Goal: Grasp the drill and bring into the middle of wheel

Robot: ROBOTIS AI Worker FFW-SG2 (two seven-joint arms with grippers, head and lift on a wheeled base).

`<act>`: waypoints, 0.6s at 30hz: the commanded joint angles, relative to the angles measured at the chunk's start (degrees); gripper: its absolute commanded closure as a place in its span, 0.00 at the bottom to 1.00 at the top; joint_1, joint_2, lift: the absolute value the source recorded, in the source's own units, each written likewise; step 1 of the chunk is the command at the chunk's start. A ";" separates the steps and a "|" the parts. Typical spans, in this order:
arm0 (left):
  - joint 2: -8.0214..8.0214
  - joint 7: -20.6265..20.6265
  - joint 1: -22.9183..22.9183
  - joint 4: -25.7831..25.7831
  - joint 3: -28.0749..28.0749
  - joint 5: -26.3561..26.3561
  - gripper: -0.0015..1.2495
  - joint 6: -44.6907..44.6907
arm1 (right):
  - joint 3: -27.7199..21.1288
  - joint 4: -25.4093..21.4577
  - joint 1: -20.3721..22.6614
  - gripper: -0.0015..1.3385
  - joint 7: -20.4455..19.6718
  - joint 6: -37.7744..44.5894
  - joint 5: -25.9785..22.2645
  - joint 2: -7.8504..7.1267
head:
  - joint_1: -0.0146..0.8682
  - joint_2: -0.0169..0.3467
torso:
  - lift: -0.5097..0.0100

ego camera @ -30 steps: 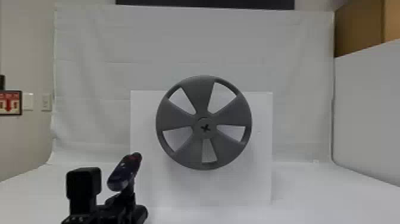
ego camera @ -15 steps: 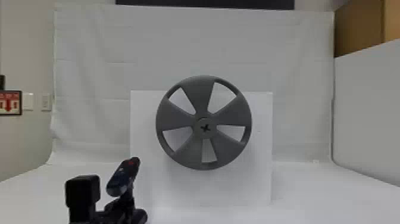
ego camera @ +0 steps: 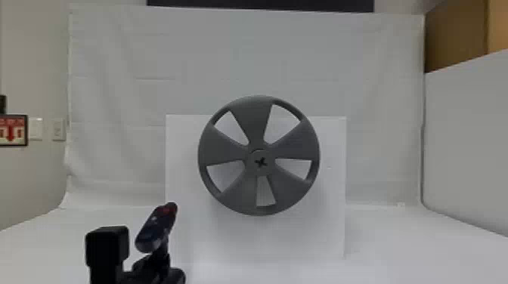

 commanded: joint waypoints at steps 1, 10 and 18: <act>0.00 0.00 0.00 0.08 -0.13 -0.75 0.97 -0.01 | 0.02 0.00 0.00 0.39 0.00 0.00 0.00 0.00 | 0.02 0.05 | 0.20; 0.00 0.00 0.00 0.17 -0.40 -1.54 0.97 -0.01 | 0.11 0.00 0.00 0.39 0.00 0.00 0.00 0.00 | 0.02 0.05 | 0.20; 0.00 0.09 0.00 0.44 -0.40 -1.98 0.96 -0.01 | 0.11 0.00 -0.09 0.39 0.00 0.00 0.00 0.00 | 0.02 0.05 | 0.20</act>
